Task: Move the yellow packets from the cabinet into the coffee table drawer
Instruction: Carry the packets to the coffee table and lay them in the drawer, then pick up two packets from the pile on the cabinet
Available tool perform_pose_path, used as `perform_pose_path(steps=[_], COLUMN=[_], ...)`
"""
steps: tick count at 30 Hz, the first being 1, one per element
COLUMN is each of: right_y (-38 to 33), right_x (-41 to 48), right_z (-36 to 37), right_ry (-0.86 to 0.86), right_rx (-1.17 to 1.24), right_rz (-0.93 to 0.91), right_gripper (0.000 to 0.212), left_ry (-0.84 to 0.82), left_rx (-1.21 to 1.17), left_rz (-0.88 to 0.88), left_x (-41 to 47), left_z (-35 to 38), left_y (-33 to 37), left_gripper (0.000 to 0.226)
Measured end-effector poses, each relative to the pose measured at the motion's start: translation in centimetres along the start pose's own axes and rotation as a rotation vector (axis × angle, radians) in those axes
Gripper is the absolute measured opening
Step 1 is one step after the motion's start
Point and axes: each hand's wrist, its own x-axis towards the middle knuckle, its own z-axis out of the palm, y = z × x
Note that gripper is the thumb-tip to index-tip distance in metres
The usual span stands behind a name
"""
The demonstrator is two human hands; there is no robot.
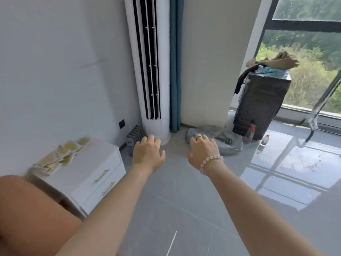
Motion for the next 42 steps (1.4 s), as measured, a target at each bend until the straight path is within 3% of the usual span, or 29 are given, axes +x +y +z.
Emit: perform_pose_path(steps=[11,21,30,42], right_y=[-11.2,-19.7,-22.0,-29.2], right_x=[16.4,33.6,44.1,59.3], right_z=[4.9,7.6,10.0,13.0], right_ry=[-0.056,-0.079,-0.117,-0.113], right_rx=[0.079,0.051,0.041,0.054], right_rz=[-0.395,-0.564,-0.568,-0.771], right_gripper=[0.034,0.04,0.036,0.032], left_ry=[-0.084,-0.078,-0.09,-0.119], left_rx=[0.174,0.126,0.104,0.105], left_rz=[-0.273,-0.483,-0.541,-0.765], left_x=[7.7,19.1,25.9,35.0], left_z=[3.6,7.5,11.0,14.2], left_y=[-12.9,-24.8,-30.1,-38.9], left_gripper=[0.037,0.038,0.037,0.037])
